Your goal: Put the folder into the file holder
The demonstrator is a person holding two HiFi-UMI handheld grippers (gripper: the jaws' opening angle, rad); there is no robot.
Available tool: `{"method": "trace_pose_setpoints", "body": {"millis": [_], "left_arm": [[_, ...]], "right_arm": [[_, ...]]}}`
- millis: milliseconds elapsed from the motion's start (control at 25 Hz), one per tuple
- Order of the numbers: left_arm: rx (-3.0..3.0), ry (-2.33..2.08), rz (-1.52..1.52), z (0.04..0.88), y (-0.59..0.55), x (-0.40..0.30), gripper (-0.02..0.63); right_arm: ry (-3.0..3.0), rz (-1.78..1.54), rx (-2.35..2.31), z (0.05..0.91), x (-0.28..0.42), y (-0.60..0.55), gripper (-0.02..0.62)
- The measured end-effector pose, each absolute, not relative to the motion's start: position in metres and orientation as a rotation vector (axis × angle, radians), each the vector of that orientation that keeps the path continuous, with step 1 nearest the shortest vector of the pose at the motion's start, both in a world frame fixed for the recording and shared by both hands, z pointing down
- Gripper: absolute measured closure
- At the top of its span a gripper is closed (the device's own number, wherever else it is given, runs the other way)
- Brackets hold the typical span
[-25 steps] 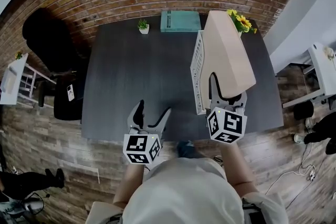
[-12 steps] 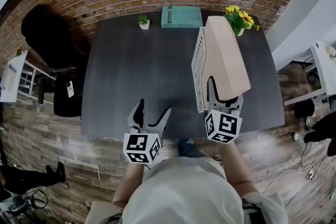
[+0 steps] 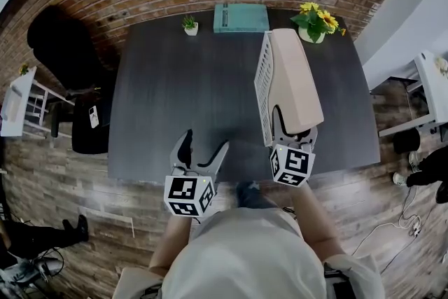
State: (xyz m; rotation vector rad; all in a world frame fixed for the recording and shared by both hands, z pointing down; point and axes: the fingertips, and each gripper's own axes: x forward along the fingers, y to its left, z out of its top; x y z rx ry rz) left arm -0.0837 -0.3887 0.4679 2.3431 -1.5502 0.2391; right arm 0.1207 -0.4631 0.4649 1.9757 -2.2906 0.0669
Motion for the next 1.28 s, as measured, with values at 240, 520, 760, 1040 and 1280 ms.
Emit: {"method": "trace_pose_setpoints", "body": {"millis": [240, 520, 760, 1040, 1280], "left_arm": [[2.360, -1.537, 0.239, 0.466, -0.383, -0.081, 0.202], [2.380, -1.542, 0.220, 0.458, -0.367, -0.086, 0.202], [2.398, -1.526, 0.210, 0.456, -0.338, -0.087, 0.202], [2.439, -1.500, 0.188, 0.456, -0.292, -0.087, 0.202], [2.459, -1.482, 0.172, 0.455, -0.245, -0.092, 0.208]], "right_arm": [[-2.287, 0.050, 1.947, 0.467, 0.116, -0.463, 0.293], [-2.296, 0.043, 1.934, 0.445, 0.115, -0.448, 0.276], [-2.296, 0.026, 1.981, 0.431, 0.121, -0.410, 0.299], [-2.275, 0.013, 2.022, 0.428, 0.125, -0.346, 0.364], [-2.275, 0.011, 2.021, 0.424, 0.116, -0.280, 0.440]]}}
